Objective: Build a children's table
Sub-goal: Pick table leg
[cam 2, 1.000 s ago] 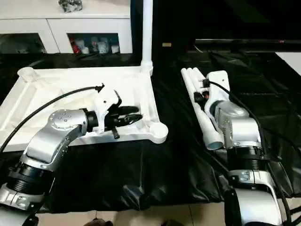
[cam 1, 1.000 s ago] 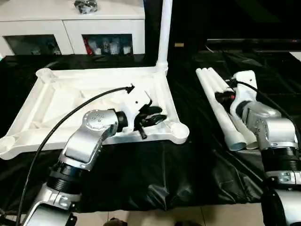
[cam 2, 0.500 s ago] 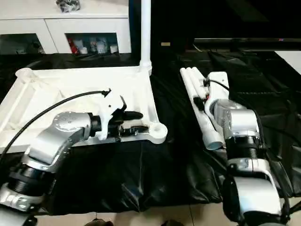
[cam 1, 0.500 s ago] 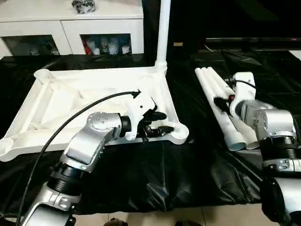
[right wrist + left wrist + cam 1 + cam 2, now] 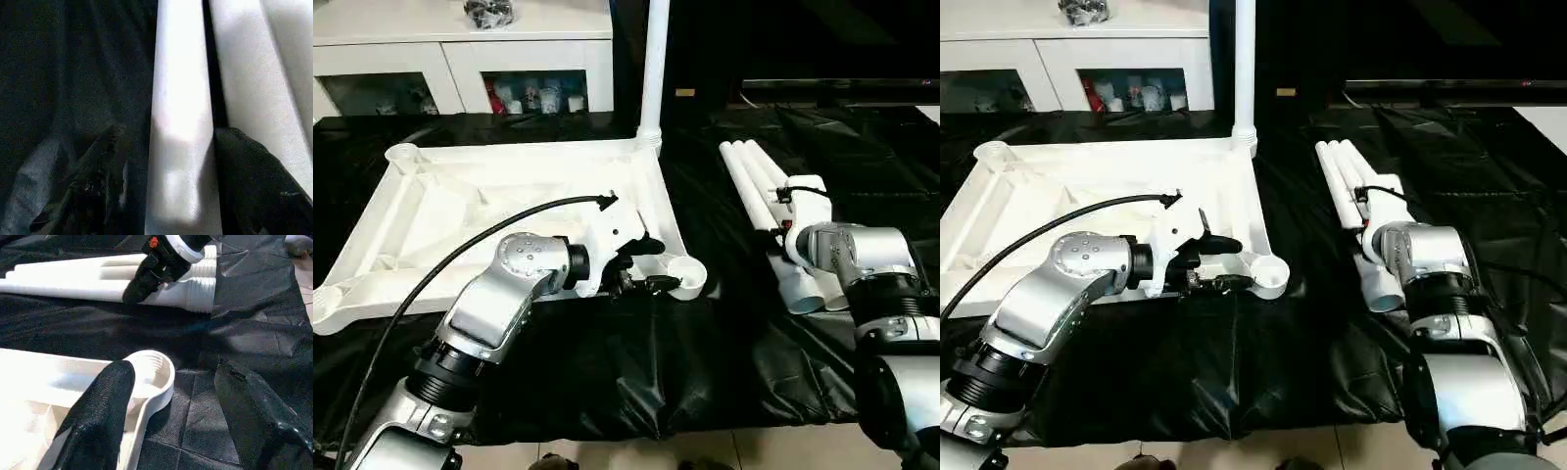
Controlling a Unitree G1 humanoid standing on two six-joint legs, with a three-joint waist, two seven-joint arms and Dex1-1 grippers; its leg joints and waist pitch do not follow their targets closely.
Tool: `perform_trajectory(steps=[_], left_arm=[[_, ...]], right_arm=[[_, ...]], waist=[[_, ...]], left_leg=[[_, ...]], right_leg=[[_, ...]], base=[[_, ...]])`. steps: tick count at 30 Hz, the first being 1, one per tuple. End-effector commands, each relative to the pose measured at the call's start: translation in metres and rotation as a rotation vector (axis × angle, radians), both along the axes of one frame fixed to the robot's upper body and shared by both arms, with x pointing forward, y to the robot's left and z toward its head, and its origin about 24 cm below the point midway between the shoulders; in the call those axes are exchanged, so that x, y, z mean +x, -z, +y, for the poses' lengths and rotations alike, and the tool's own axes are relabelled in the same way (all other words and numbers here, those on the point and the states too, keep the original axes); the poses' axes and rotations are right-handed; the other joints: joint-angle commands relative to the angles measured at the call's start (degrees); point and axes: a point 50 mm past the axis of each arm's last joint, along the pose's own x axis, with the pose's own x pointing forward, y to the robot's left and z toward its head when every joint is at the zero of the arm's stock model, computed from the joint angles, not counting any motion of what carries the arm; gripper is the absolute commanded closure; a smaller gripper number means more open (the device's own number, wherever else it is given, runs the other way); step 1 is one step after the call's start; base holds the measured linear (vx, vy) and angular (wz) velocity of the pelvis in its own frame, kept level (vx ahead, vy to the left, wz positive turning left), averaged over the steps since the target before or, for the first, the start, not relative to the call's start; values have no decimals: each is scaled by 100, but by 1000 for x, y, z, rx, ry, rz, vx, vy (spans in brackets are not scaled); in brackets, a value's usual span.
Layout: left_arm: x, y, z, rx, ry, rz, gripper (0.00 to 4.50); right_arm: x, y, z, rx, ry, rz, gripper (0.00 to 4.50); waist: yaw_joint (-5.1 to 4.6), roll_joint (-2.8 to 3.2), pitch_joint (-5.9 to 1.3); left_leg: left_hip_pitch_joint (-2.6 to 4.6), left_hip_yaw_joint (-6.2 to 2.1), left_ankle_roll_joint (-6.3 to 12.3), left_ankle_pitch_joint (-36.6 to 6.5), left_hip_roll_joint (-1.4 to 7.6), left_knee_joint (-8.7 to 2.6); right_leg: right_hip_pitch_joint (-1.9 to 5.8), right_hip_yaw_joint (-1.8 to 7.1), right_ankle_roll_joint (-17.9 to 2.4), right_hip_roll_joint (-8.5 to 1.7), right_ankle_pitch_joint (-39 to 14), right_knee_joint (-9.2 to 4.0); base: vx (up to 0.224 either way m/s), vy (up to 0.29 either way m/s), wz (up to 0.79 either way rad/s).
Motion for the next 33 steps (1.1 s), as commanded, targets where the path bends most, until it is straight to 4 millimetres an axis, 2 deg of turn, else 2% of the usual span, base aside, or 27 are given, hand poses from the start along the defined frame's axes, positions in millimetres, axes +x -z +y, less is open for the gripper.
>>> perform_trajectory(steps=[1,7,10,18,20,21,23,26,28,29,31,32,33], left_arm=[[-2,-2,-2,4,23,-2,145],[-3,-3,-3,-3,32,12,145],[-3,-3,-2,-6,30,11,139],[-1,-5,-2,-12,25,4,139],[0,-5,-2,-13,22,2,139],[1,-5,-2,-14,20,2,139],[5,-7,-3,-34,-8,-12,139],[8,-8,-3,-50,-32,-30,139],[17,-11,-6,-109,-103,-37,139],[28,-15,-10,-173,-207,-36,139],[33,-18,-14,-220,-262,-27,139],[37,-19,-16,-228,-292,-13,139],[39,-20,-18,-232,-312,-4,139]], right_arm=[[1,-4,3,26,-17,16,146],[-1,2,10,45,-64,68,146],[-2,4,11,48,-68,78,184],[-2,5,7,78,-41,81,246],[-2,6,4,97,-21,77,259],[-2,6,3,107,-10,74,261],[-3,4,-3,148,26,54,266],[-3,2,-6,166,38,38,267],[-3,-4,-8,222,38,-24,267],[-2,-11,-8,290,36,-110,267],[-3,-18,-7,357,19,-186,267],[-3,-23,-6,409,-7,-259,267],[-4,-27,-5,442,-25,-310,267]], waist=[[12,-87,-449],[28,-105,-455],[34,-105,-456],[45,-106,-458],[51,-73,-456],[49,-83,-459],[56,-33,-459],[58,-55,-468],[72,-65,-471],[79,-71,-480],[99,-67,-491],[96,-82,-484],[108,-68,-480]], left_leg=[[101,-52,-74,-1318,113,-343],[99,-44,-52,-1206,118,-333],[96,-43,-50,-1175,120,-330],[101,-40,-56,-1175,117,-327],[109,-43,-68,-1195,119,-329],[109,-39,-75,-1202,114,-326],[117,-43,-98,-1238,109,-325],[103,-46,-100,-1249,103,-326],[112,-35,-67,-1258,99,-318],[114,-39,-56,-1227,99,-313],[95,-56,19,-1130,101,-313],[77,-38,55,-1121,91,-313],[80,-35,78,-1142,93,-308]], right_leg=[[302,160,-1042,-146,-1755,-370],[302,167,-1103,-152,-1658,-356],[307,167,-1119,-155,-1623,-347],[307,167,-1109,-157,-1647,-349],[302,168,-1106,-156,-1659,-351],[304,167,-1103,-150,-1640,-355],[300,167,-1116,-145,-1613,-357],[319,155,-1123,-138,-1532,-350],[325,161,-1106,-133,-1486,-369],[328,160,-1113,-136,-1445,-356],[354,149,-1113,-146,-1338,-347],[361,149,-1094,-140,-1345,-366],[356,153,-1072,-144,-1345,-370]], base=[[0,0,0],[0,0,0],[0,0,0],[0,0,0],[0,0,0],[0,0,0],[0,0,0],[0,0,0],[0,0,0],[0,0,0],[0,0,0],[0,0,0],[0,0,0]])
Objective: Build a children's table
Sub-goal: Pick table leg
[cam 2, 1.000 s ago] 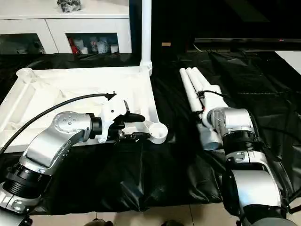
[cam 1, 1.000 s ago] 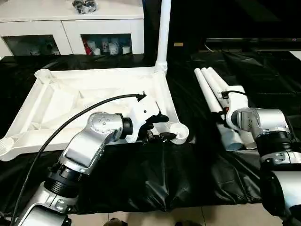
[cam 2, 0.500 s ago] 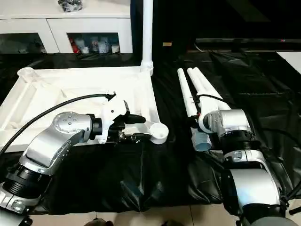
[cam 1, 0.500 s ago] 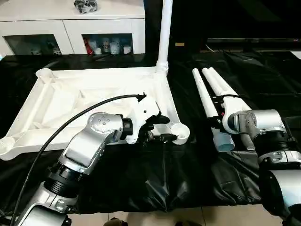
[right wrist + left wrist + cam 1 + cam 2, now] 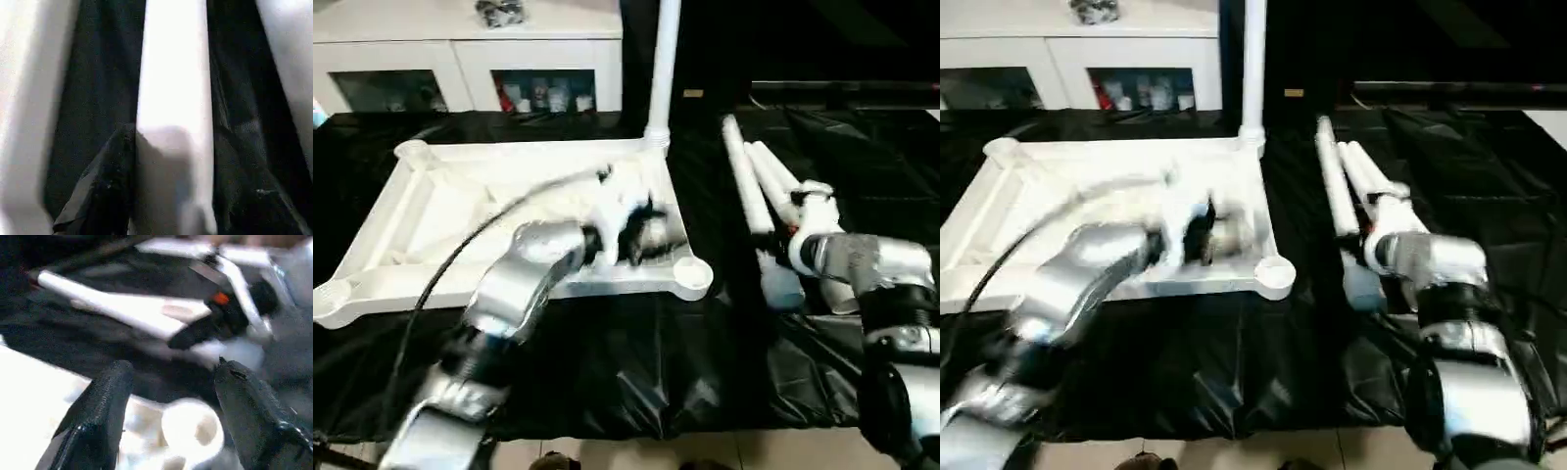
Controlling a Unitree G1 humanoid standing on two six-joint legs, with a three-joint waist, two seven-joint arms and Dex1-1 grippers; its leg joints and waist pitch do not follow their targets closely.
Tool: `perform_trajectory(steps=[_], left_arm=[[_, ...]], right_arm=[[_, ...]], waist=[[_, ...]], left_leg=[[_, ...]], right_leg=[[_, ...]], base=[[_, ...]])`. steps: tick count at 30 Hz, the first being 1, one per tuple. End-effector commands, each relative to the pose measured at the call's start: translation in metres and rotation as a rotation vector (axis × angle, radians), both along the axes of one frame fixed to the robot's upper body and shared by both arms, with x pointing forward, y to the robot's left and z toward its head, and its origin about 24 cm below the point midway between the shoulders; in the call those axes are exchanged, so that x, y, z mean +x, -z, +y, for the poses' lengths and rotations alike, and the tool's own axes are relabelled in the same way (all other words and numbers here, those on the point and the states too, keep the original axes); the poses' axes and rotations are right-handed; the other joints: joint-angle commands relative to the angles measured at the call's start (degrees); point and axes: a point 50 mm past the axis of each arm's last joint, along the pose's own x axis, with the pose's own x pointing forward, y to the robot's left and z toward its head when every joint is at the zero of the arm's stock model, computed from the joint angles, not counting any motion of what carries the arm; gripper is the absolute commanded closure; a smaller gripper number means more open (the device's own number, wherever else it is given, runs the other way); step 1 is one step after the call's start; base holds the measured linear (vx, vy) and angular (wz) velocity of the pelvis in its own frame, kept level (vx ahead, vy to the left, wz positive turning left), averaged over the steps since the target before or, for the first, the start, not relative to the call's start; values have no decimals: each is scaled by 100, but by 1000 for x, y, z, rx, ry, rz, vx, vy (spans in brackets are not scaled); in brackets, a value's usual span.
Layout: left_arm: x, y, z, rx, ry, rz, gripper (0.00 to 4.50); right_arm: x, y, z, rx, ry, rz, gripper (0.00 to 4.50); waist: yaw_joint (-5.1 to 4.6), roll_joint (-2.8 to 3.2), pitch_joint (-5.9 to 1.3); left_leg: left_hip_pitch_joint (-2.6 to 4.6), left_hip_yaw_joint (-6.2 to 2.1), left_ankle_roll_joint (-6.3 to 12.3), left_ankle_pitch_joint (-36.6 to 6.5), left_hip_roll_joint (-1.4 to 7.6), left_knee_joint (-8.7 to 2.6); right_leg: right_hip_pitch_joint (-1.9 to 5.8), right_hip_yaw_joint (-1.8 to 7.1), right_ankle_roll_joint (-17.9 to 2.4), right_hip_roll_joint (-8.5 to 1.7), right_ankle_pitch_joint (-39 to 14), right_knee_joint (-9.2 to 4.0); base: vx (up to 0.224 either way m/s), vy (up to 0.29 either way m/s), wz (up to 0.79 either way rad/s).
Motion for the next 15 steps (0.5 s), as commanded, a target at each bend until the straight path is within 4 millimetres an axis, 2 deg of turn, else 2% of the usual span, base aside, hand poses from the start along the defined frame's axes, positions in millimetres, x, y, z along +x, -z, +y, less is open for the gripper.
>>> perform_trajectory(steps=[1,2,3,4,5,8,9,11,12,14,15], left_arm=[[5,-1,3,-7,-52,16,139],[8,-5,-2,-45,-70,21,139],[8,-8,-5,-83,-68,27,139],[9,-11,-8,-126,-60,39,139],[8,-15,-15,-196,-40,79,139],[9,-19,-22,-260,-24,156,139],[10,-21,-25,-302,-16,184,139],[10,-33,-32,-415,21,235,139],[10,-34,-33,-431,28,240,139],[10,-37,-34,-449,34,246,139],[9,-41,-36,-480,57,263,139]], right_arm=[[3,-18,2,62,-18,-130,267],[0,-25,3,105,-45,-230,267],[-3,-29,5,128,-63,-286,267],[-6,-34,6,159,-84,-349,267],[-14,-41,9,216,-123,-432,267],[-26,-51,14,299,-195,-520,267],[-33,-55,18,331,-237,-550,267],[-49,-61,28,388,-364,-606,267],[-52,-62,30,394,-383,-611,267],[-54,-62,32,402,-408,-618,267],[-59,-62,34,414,-441,-626,267]], waist=[[35,-90,-500],[23,-79,-500],[46,-50,-499],[58,-71,-506],[53,-68,-511],[74,-51,-500],[87,-49,-490],[99,-45,-463],[135,-46,-474],[145,-57,-460],[145,-54,-458]], left_leg=[[74,-56,183,-1034,95,-319],[55,-65,200,-983,87,-323],[84,-32,233,-1051,88,-299],[72,-43,307,-1023,95,-300],[58,-57,333,-952,100,-308],[89,-36,424,-997,102,-301],[89,-59,429,-1051,117,-316],[99,-35,394,-1186,106,-320],[103,-51,399,-1209,110,-314],[79,-77,352,-1273,111,-346],[100,-67,289,-1318,108,-342]], right_leg=[[366,140,-1080,-150,-1250,-354],[375,127,-1104,-148,-1263,-347],[345,139,-1076,-152,-1308,-391],[367,138,-1129,-160,-1202,-377],[376,128,-1164,-155,-1151,-361],[345,123,-1246,-140,-1188,-380],[347,112,-1242,-148,-1325,-391],[342,116,-1164,-146,-1572,-436],[346,110,-1139,-155,-1626,-442],[343,90,-1014,-155,-1899,-471],[316,97,-952,-155,-2029,-490]], base=[[0,0,0],[0,0,0],[0,0,0],[0,0,0],[0,0,0],[0,0,0],[0,0,0],[0,0,0],[0,0,0],[0,0,0],[0,0,0]])
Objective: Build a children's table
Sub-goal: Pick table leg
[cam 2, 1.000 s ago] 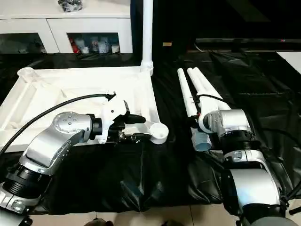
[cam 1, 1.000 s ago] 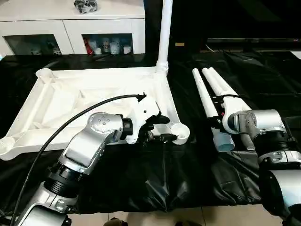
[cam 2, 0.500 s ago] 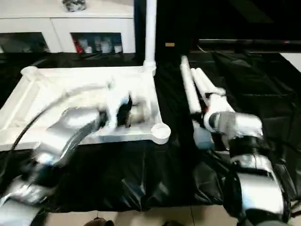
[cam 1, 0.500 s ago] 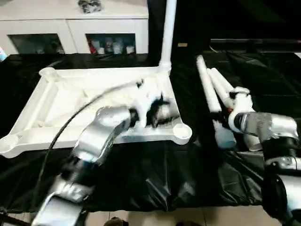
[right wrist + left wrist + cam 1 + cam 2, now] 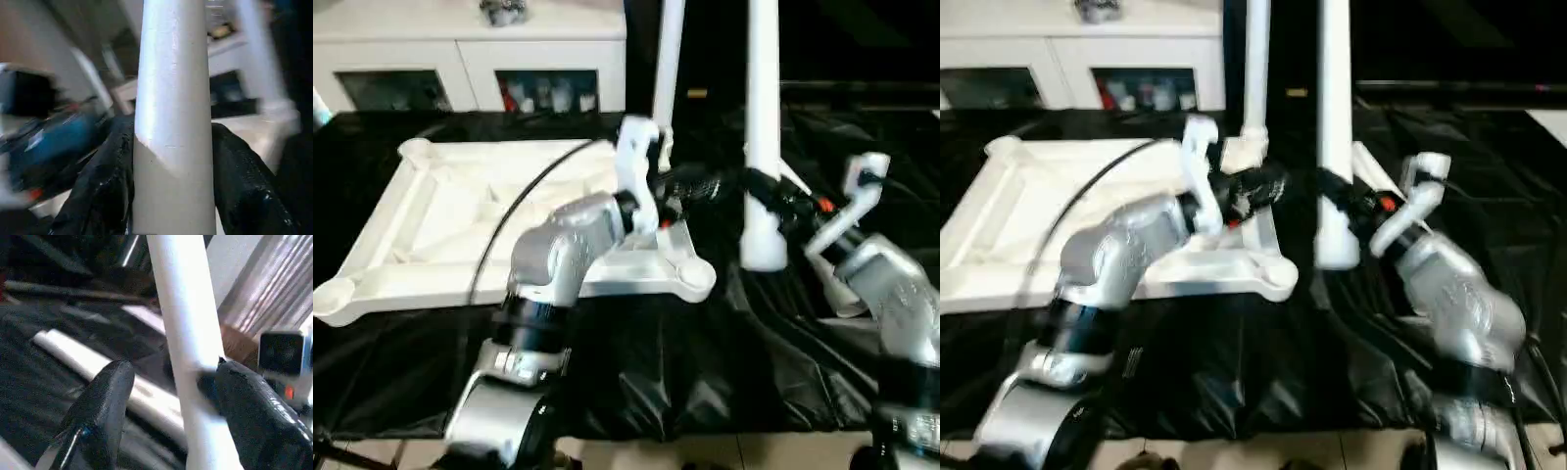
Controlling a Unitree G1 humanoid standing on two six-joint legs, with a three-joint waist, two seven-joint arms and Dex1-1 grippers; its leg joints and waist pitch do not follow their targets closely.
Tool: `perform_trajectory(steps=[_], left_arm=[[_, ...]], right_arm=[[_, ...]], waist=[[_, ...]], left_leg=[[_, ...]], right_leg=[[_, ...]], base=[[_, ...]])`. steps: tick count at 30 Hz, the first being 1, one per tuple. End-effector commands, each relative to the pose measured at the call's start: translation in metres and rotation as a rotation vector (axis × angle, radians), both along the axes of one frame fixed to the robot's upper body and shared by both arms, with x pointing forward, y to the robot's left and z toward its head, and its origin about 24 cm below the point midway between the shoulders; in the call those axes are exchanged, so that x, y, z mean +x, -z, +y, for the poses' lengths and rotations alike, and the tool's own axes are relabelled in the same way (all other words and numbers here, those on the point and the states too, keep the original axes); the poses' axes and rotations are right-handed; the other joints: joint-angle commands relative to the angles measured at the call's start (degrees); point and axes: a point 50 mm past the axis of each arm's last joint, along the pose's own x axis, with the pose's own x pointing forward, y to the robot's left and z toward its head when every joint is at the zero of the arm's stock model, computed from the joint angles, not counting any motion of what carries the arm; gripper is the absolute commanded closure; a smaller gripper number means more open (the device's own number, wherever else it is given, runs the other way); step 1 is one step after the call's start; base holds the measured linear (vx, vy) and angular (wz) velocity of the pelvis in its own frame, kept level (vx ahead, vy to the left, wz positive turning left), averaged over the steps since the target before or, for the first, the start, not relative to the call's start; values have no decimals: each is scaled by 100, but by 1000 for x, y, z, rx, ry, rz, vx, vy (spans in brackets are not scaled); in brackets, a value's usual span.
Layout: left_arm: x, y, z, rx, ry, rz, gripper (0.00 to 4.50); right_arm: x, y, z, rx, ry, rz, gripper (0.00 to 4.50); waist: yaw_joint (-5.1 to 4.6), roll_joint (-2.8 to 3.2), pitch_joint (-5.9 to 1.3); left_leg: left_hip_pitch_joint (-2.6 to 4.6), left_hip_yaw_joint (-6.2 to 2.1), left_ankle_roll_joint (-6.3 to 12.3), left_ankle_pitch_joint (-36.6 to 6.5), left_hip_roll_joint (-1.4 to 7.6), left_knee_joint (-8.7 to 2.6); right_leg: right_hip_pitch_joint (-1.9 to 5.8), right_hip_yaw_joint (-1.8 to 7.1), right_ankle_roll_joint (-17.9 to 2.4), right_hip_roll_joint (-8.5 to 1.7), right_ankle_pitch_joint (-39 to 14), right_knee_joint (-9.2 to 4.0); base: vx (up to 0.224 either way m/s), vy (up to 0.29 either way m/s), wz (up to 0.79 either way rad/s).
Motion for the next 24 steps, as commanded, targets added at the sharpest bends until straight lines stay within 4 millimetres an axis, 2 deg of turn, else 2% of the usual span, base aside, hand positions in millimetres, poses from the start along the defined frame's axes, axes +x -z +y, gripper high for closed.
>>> perform_trajectory(steps=[1,5,10,12,14,22,24], left_arm=[[-1,-7,-3,-54,34,27,139],[-8,-18,-10,-157,114,54,139],[-13,-18,-14,-146,143,61,139],[-14,-18,-14,-145,143,61,168],[-14,-19,-13,-156,147,61,176],[-13,-22,-12,-183,148,74,248],[-13,-22,-12,-193,143,74,252]], right_arm=[[-9,-6,8,11,-84,-44,268],[-18,-4,16,-1,-162,-47,268],[-20,-3,21,-25,-202,-42,268],[-20,-3,22,-27,-205,-42,268],[-20,-4,23,-26,-212,-43,268],[-20,-5,25,-43,-233,-44,268],[-20,-5,25,-46,-234,-44,268]], waist=[[34,-62,-448],[52,-75,-436],[43,-106,-418],[46,-99,-420],[43,-106,-426],[46,-110,-442],[45,-126,-443]], left_leg=[[113,-66,266,-1344,109,-342],[90,-80,208,-1432,104,-362],[79,-85,184,-1454,98,-373],[80,-86,177,-1442,93,-370],[67,-86,185,-1389,91,-369],[54,-80,238,-1201,103,-362],[47,-76,256,-1158,104,-358]], right_leg=[[302,111,-977,-153,-2044,-489],[315,104,-865,-160,-2247,-520],[296,101,-663,-163,-2523,-562],[289,101,-610,-168,-2595,-572],[295,102,-581,-170,-2566,-570],[311,115,-724,-163,-2130,-513],[317,120,-761,-165,-2052,-503]], base=[[0,0,0],[0,0,0],[0,0,0],[0,0,0],[0,0,0],[0,0,0],[0,0,0]])
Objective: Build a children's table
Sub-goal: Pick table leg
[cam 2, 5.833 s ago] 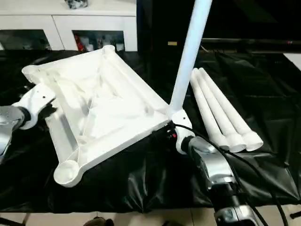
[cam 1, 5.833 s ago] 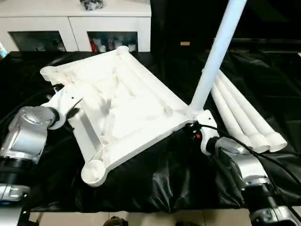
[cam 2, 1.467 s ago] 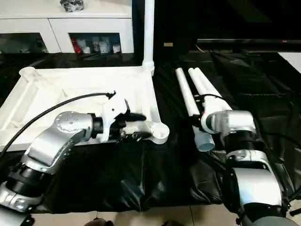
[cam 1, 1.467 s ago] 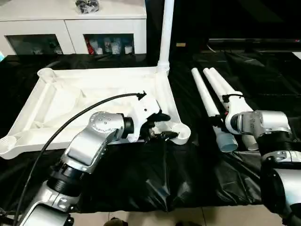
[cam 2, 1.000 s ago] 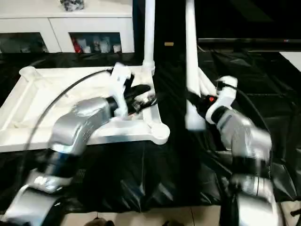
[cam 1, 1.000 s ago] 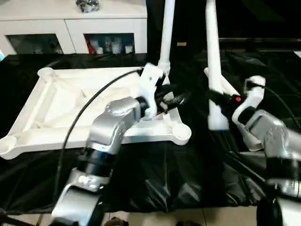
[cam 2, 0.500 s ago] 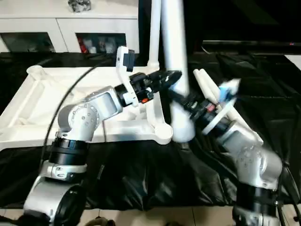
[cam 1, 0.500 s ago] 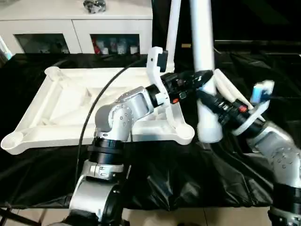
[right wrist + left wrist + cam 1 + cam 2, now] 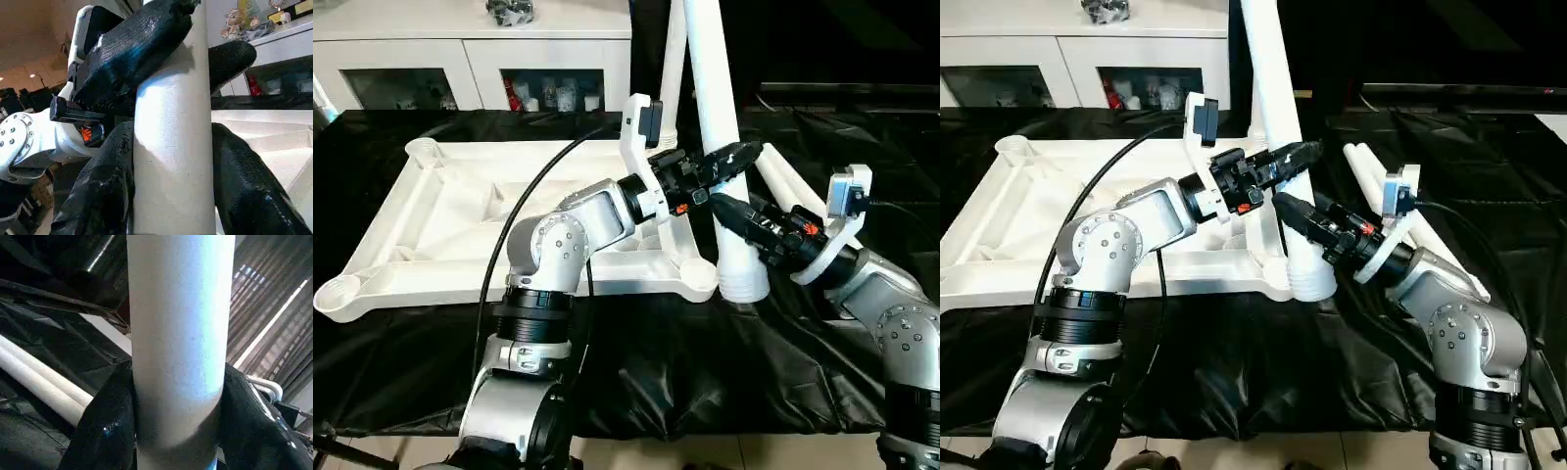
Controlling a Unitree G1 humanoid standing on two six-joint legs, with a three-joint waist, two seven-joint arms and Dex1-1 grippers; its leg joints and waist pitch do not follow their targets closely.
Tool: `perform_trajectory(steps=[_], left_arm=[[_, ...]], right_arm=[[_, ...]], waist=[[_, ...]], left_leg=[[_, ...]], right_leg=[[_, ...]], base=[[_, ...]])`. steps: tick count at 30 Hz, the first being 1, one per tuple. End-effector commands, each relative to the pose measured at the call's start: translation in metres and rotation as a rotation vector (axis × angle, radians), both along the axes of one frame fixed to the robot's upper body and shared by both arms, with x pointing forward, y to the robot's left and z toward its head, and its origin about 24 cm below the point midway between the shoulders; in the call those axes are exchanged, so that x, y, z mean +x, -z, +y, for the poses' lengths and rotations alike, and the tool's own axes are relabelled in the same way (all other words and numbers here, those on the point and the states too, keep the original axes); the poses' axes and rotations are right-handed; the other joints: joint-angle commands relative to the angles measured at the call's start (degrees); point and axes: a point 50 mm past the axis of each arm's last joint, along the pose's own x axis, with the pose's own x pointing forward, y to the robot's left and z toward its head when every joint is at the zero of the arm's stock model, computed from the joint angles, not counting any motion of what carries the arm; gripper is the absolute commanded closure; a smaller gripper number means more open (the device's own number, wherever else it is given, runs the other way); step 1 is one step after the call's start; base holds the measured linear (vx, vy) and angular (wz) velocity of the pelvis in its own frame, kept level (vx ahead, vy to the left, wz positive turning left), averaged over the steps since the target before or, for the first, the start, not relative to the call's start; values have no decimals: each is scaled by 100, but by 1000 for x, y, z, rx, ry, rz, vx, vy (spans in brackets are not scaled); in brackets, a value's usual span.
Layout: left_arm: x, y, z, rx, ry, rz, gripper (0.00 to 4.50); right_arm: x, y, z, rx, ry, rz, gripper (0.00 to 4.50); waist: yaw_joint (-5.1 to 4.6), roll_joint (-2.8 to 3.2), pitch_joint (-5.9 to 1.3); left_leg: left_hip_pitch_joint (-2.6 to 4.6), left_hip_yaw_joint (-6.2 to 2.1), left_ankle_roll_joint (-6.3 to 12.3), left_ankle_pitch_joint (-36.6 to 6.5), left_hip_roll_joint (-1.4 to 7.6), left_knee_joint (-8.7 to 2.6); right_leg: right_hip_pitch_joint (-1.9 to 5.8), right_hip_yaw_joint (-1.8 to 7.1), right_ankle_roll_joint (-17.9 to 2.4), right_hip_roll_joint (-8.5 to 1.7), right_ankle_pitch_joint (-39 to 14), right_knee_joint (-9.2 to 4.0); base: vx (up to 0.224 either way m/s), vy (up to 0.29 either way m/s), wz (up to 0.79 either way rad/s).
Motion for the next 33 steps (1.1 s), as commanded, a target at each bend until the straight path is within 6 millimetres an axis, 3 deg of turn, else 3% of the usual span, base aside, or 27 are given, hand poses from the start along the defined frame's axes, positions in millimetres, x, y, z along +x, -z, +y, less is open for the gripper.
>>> perform_trajectory(steps=[1,9,10,11,13,16,20,21,24,25,33], left_arm=[[-2,-10,-4,-24,7,-33,255],[0,-10,0,-32,-24,-23,260],[3,-11,1,-4,-63,-42,260],[4,-11,1,9,-79,-53,260],[5,-11,1,34,-100,-68,261],[8,-11,1,123,-178,-124,261],[9,-12,-3,238,-257,-216,261],[9,-12,-3,256,-267,-229,261],[9,-10,-4,333,-297,-288,261],[9,-10,-5,335,-299,-287,261],[11,-7,-2,380,-353,-315,261]], right_arm=[[0,-4,3,-13,-23,-13,268],[-1,-3,4,-43,-23,-17,268],[1,0,6,-104,-8,-6,212],[1,2,7,-128,-5,2,198],[2,3,9,-163,-2,-3,198],[2,6,17,-255,-1,-14,156],[14,15,36,-427,67,-3,154],[16,15,37,-432,77,1,154],[28,19,44,-460,142,43,154],[28,19,45,-463,146,46,188],[35,22,56,-471,179,63,236]], waist=[[21,-117,-446],[15,-104,-437],[11,-111,-433],[11,-111,-431],[2,-114,-421],[-8,-122,-422],[-34,-122,-424],[-46,-127,-430],[-56,-123,-431],[-55,-122,-430],[-18,-127,-465]], left_leg=[[65,-69,258,-1144,111,-357],[68,-65,256,-1157,113,-357],[72,-66,239,-1190,112,-361],[71,-70,225,-1197,114,-364],[64,-79,170,-1250,113,-375],[80,-79,124,-1317,111,-377],[38,-101,55,-1270,106,-392],[60,-90,50,-1311,106,-386],[78,-83,66,-1358,114,-377],[85,-79,69,-1352,116,-374],[63,-59,179,-941,125,-348]], right_leg=[[314,126,-799,-160,-2015,-483],[317,128,-826,-160,-2012,-485],[317,126,-806,-154,-2059,-491],[315,125,-785,-155,-2095,-496],[317,125,-673,-152,-2242,-522],[297,130,-517,-149,-2417,-539],[312,125,-432,-153,-2421,-522],[287,128,-433,-146,-2439,-526],[260,138,-509,-152,-2386,-520],[256,143,-542,-152,-2338,-516],[308,173,-931,-150,-1355,-384]], base=[[0,0,0],[0,0,0],[0,0,0],[0,0,0],[0,0,0],[0,0,0],[0,0,0],[0,0,0],[0,0,0],[0,0,0],[0,0,0]])
